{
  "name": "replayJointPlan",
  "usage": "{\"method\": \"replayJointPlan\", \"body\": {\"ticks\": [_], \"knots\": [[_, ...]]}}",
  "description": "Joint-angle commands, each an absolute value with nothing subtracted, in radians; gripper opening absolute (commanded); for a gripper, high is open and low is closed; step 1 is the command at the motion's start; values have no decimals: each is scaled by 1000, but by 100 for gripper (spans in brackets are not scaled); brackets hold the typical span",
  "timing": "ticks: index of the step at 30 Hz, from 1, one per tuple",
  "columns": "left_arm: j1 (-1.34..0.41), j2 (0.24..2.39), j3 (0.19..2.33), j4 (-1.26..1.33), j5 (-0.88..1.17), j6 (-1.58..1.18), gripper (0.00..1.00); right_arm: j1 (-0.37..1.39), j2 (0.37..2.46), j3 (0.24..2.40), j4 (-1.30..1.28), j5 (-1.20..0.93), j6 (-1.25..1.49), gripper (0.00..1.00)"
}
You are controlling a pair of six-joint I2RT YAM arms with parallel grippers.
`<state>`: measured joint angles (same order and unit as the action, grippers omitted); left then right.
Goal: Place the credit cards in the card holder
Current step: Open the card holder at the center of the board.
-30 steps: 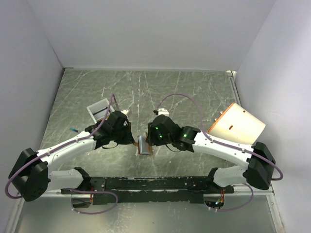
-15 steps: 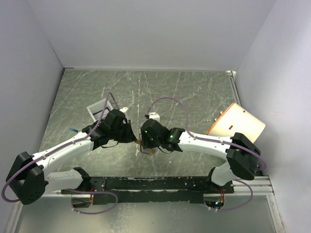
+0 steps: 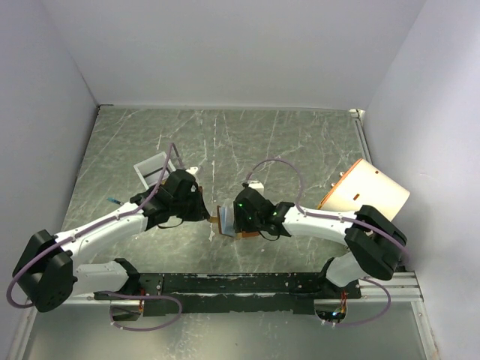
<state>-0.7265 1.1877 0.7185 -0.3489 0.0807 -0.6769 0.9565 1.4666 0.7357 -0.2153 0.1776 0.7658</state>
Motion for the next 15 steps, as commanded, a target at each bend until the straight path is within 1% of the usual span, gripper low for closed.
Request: {"method": "replayJointPlan", "body": {"ticks": [1,7,8,10,12,15], "knots": [[-729,1211,711,-367,43,-658,7,918,1440,695,-140,121,772,52],[-729,1221,687,-393,2,-679,7,916,1386,679,-129,130,783,48],[-729,1221,681,-392,-1,-683,7,914,1379,676,-124,129,785,49],[-729,1231,678,-397,-5,-686,7,909,1374,673,-110,117,789,53],[-730,1249,682,-411,-20,-693,12,895,1381,662,-102,99,806,54],[-728,1260,687,-422,-33,-698,11,888,1376,628,-77,90,829,49]]}}
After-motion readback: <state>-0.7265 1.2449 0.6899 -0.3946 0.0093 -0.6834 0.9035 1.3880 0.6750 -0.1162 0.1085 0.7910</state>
